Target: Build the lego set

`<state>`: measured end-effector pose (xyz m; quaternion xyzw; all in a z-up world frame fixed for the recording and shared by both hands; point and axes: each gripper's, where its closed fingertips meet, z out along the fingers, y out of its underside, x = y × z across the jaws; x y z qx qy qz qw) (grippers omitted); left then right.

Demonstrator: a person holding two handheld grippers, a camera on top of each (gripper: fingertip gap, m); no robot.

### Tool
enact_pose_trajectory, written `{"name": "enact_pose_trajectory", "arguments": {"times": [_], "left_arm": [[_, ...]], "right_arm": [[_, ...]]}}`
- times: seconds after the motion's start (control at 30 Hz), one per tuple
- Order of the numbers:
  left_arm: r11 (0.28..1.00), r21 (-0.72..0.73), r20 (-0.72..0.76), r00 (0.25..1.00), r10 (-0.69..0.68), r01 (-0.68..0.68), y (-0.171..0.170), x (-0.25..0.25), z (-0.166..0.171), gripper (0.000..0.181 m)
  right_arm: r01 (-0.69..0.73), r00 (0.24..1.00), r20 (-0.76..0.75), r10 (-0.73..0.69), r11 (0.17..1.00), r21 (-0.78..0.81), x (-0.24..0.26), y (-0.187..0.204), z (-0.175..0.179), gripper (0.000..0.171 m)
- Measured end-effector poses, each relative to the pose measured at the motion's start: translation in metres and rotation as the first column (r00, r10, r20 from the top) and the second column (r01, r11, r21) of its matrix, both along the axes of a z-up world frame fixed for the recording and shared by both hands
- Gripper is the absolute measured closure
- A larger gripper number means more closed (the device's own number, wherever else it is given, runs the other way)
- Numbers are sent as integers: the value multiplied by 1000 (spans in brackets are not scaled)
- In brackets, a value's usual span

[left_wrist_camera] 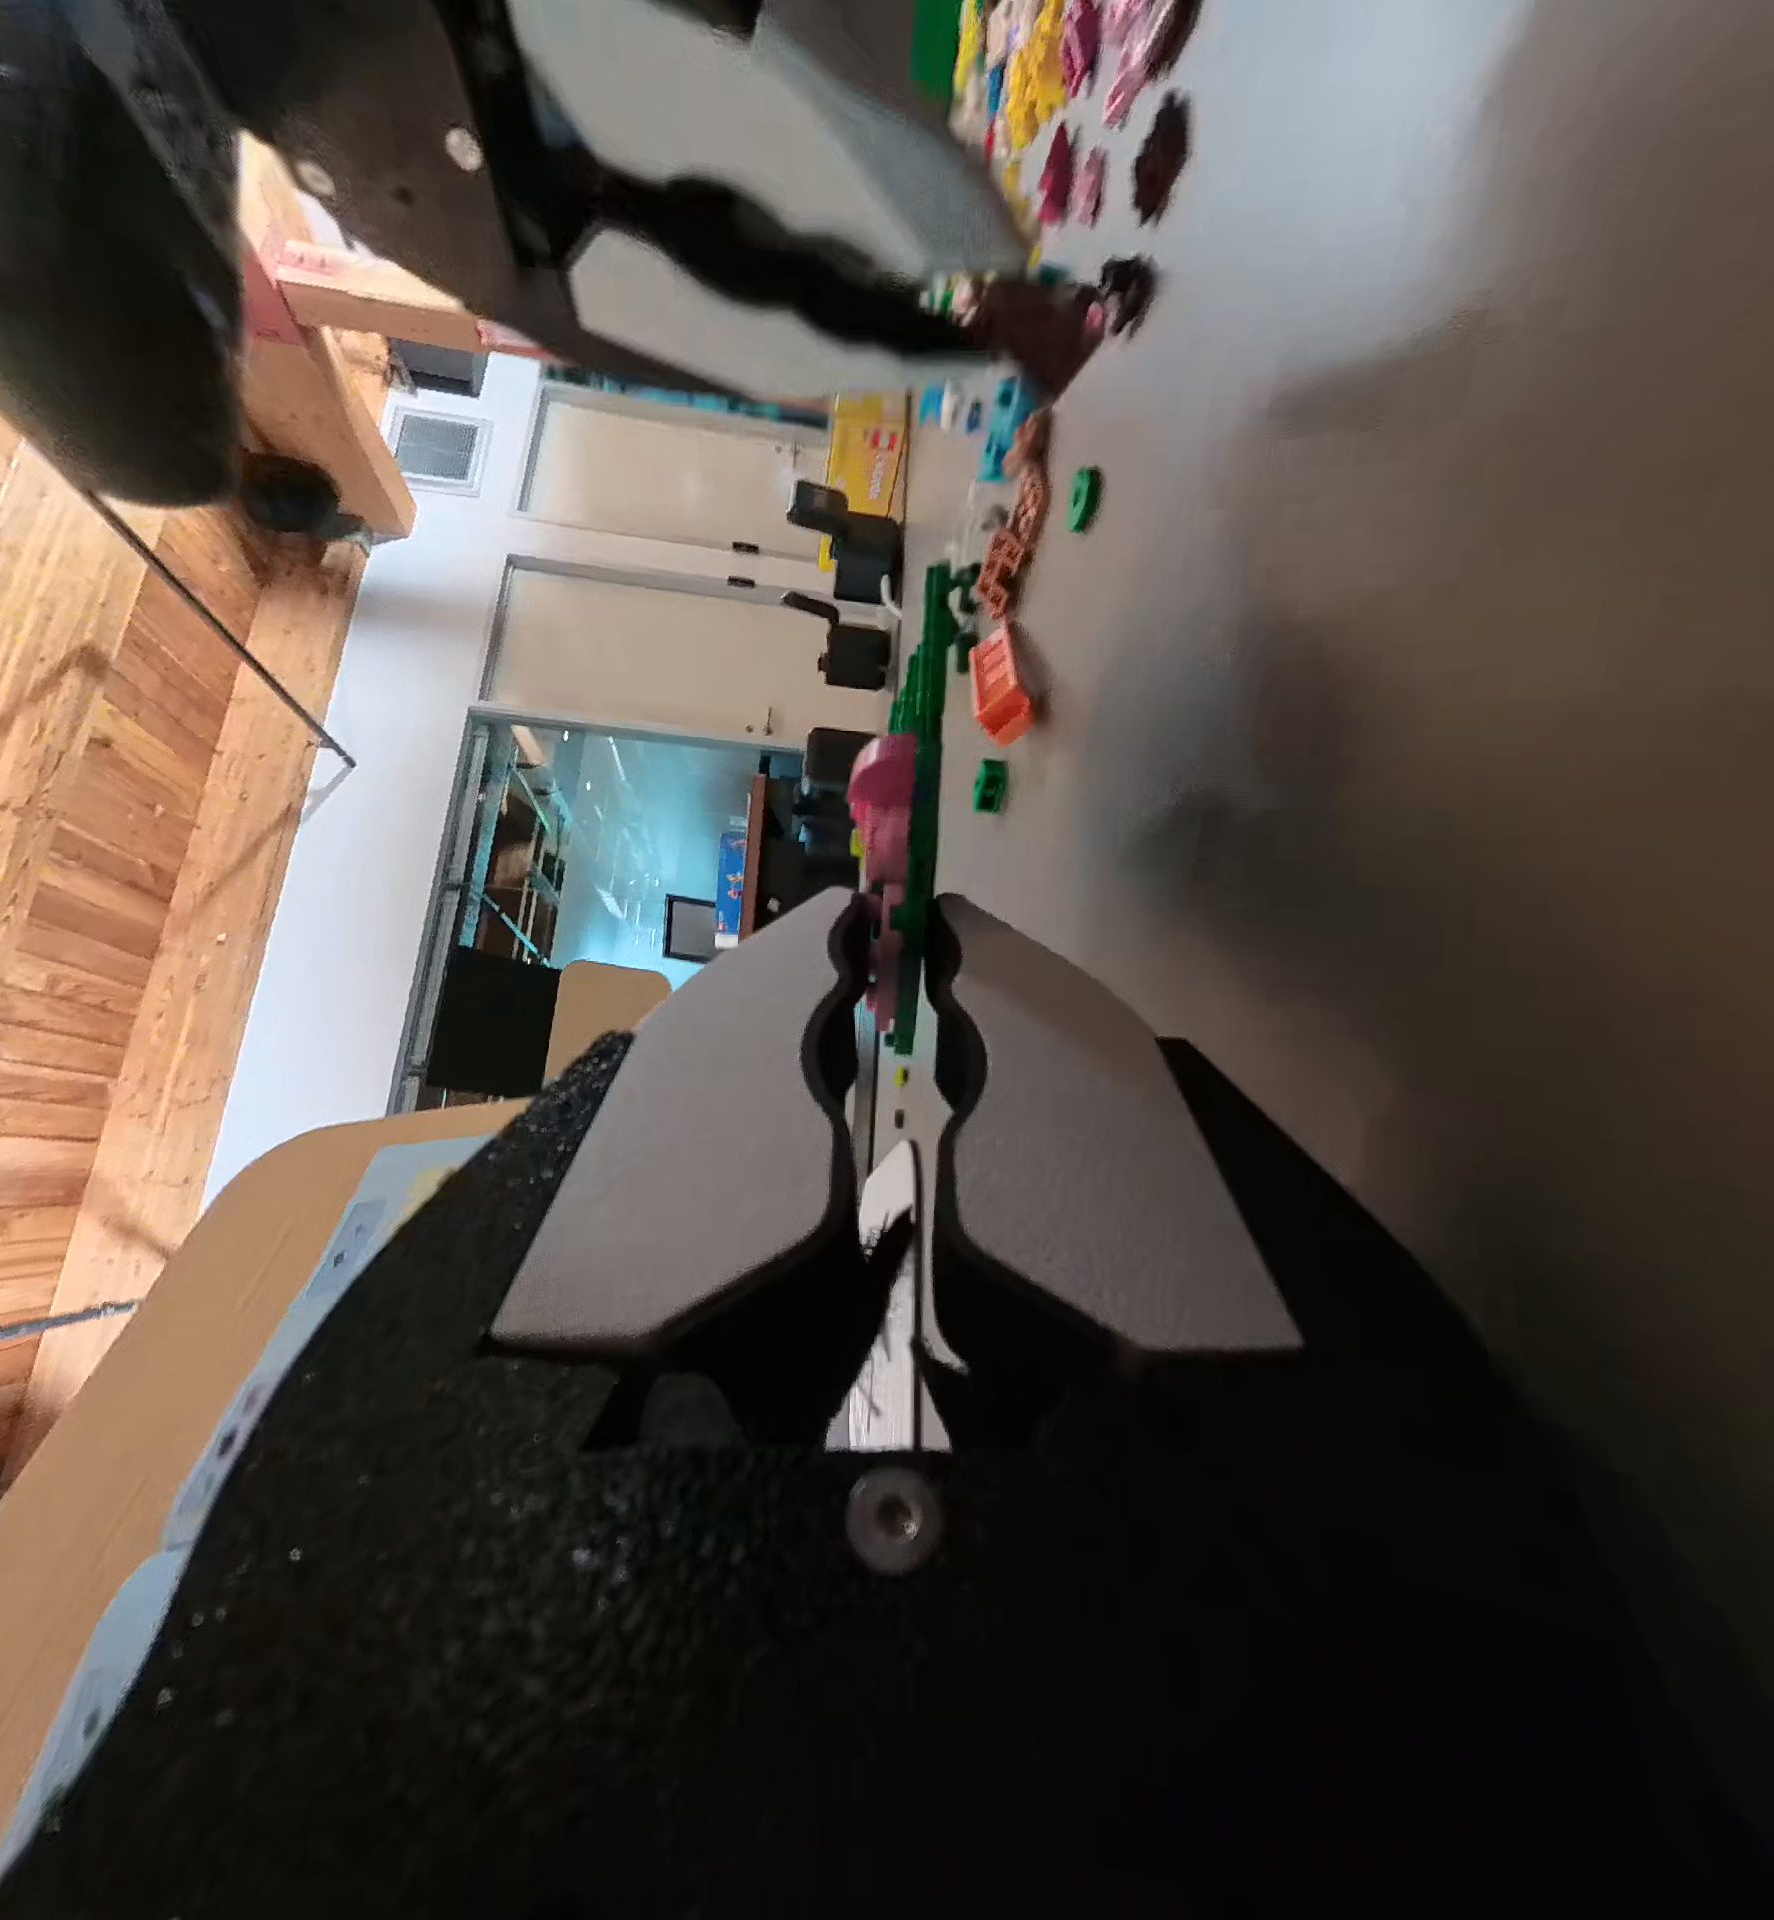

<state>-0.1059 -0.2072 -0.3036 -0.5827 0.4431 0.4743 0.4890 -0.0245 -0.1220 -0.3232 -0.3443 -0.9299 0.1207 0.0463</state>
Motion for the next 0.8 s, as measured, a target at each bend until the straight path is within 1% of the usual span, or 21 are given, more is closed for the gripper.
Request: {"name": "enact_pose_trajectory", "arguments": {"times": [0.03,0.13,0.2,0.3,0.37,0.53,0.6,0.63,0.7,0.73,0.8], "left_arm": [[1000,9,10,1000,15,-15,0,-4,2,172],[997,32,9,998,64,-64,-2,-19,7,172],[995,41,5,996,91,-91,-3,-28,9,172],[991,55,2,993,121,-120,-5,-38,12,172],[989,57,5,991,133,-133,-6,-43,12,172],[989,54,3,990,138,-138,-7,-45,11,172],[990,57,-8,992,128,-128,-7,-43,12,172],[991,60,-17,993,121,-119,-7,-41,12,172],[993,62,-33,994,101,-99,-7,-37,11,171],[995,61,-42,995,85,-83,-7,-35,10,171],[997,59,-59,997,49,-45,-6,-29,8,172]], "right_arm": [[-15,995,96,12,999,31,9,5,-3,157],[-45,945,328,-14,984,172,31,25,-10,157],[-53,891,451,-51,975,215,43,29,-14,157],[-52,863,499,-78,969,241,42,28,-20,157],[-15,892,441,-94,971,238,28,24,-21,157],[53,923,361,-137,971,232,14,19,-36,156],[67,946,301,-121,981,182,12,16,-32,154],[74,957,269,-111,987,144,13,16,-27,148],[99,976,187,-112,992,77,16,20,-16,146],[94,987,131,-98,995,40,15,22,-11,145],[35,999,27,-35,999,-30,18,23,-7,144]]}}
